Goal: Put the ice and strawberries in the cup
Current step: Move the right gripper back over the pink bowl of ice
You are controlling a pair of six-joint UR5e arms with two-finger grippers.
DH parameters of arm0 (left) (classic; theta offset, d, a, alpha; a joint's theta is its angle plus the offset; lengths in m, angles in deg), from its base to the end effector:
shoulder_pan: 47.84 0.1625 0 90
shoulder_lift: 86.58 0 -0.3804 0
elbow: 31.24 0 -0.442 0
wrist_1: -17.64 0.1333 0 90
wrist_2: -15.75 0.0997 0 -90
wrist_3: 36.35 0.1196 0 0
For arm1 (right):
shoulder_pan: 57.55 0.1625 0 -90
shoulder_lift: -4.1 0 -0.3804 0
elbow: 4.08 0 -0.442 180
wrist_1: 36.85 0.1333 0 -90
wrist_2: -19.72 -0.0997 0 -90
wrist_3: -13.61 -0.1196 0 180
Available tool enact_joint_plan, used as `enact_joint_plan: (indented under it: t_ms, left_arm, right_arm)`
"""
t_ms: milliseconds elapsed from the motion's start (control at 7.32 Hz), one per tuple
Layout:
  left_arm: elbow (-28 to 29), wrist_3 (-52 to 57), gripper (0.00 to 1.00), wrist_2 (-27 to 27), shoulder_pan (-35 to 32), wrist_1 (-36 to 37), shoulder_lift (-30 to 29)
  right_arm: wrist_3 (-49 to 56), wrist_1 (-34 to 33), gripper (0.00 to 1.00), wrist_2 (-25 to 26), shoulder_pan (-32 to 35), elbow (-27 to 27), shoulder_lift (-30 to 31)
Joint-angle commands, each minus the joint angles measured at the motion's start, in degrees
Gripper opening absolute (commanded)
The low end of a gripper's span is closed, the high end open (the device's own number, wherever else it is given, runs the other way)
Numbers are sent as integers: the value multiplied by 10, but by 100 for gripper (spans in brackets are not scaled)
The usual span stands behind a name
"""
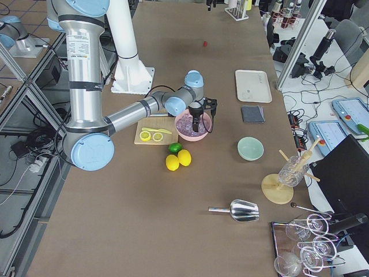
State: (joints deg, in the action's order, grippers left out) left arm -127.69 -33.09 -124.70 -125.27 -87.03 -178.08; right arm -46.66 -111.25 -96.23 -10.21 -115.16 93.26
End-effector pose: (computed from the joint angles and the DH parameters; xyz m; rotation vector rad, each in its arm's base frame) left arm 0.0837 -0.5643 0.5136 0.2992 0.9022 0.4291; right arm -0.3201 -0.4668 0.4024 0.0594 -0.7752 0.1435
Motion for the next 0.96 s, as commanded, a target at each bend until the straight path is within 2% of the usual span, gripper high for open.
enact_joint_plan:
  t_ms: [0,546,819]
  left_arm:
    - [-1,0,98,0,0,0,0]
    - [-1,0,98,0,3,0,-1]
    - [-2,0,98,0,3,0,-1]
  right_arm:
    - [-8,0,86,2,0,11,0]
    - [-45,3,85,12,-31,8,0]
    - [-42,31,84,21,-37,12,14]
